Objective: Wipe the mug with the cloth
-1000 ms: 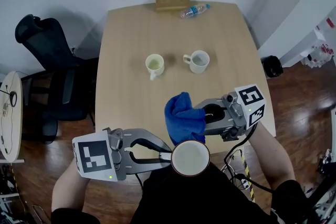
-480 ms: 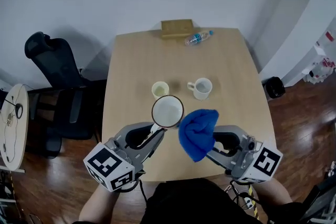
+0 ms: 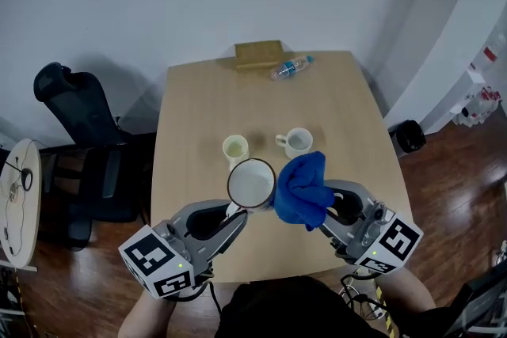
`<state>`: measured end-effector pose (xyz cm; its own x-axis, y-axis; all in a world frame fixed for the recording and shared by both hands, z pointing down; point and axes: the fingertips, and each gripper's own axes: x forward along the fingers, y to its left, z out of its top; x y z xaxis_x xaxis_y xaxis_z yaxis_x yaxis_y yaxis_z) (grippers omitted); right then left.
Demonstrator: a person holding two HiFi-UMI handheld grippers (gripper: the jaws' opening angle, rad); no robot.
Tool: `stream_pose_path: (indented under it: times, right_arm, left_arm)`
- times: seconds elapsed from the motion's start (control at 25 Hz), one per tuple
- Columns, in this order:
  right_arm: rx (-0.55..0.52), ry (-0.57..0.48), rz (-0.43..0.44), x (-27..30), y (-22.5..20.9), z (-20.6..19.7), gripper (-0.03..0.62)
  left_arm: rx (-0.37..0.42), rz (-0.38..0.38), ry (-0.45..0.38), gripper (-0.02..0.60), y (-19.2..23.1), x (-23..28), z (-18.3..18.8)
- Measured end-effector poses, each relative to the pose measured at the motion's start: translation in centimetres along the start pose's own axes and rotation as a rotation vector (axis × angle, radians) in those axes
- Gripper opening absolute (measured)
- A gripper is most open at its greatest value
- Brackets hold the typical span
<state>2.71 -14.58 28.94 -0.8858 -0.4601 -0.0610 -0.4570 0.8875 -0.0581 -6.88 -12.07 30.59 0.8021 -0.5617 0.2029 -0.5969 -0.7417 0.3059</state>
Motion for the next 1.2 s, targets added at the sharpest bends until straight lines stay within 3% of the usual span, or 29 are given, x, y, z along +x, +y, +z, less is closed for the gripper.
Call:
stream_pose_path:
  times: [0.2,0.32,0.44,0.56,0.88,1.04,1.2]
  right_arm:
    - [0.165,0.017,0.194,-1.1,-0.2,-0.3,0.1]
    - [0.258,0.042,0.411,-2.2,1.3,-1.1,0.1]
    - [0.418,0.043,0.643,-2.6,3.3,-1.5,0.1]
    - [0.515,0.051,0.806,-2.6,4.7,-2.2,0.1]
    - [0.734,0.185,1.244,-2.4,10.6,-4.9,0.1]
    - [0.797,0.21,1.298,-0.6,12.3,-5.7,0.1]
    - [0.808,0.169,1.211,1.6,12.6,-6.2,0.098]
  left_arm:
    - [0.102,-0.151,0.063,0.063,-3.1,-1.7,0.7]
    - [0.217,-0.273,0.125,0.063,-5.9,-3.0,0.5]
    - [0.32,-0.42,0.218,0.063,-8.5,-4.3,-0.3]
    - [0.401,-0.564,0.293,0.062,-10.2,-5.1,-1.5]
    - [0.311,-0.87,0.312,0.062,-14.2,-6.5,-3.9]
    - [0.281,-0.921,0.316,0.062,-14.8,-6.3,-4.1]
    - [0.243,-0.862,0.291,0.061,-13.7,-5.3,-4.6]
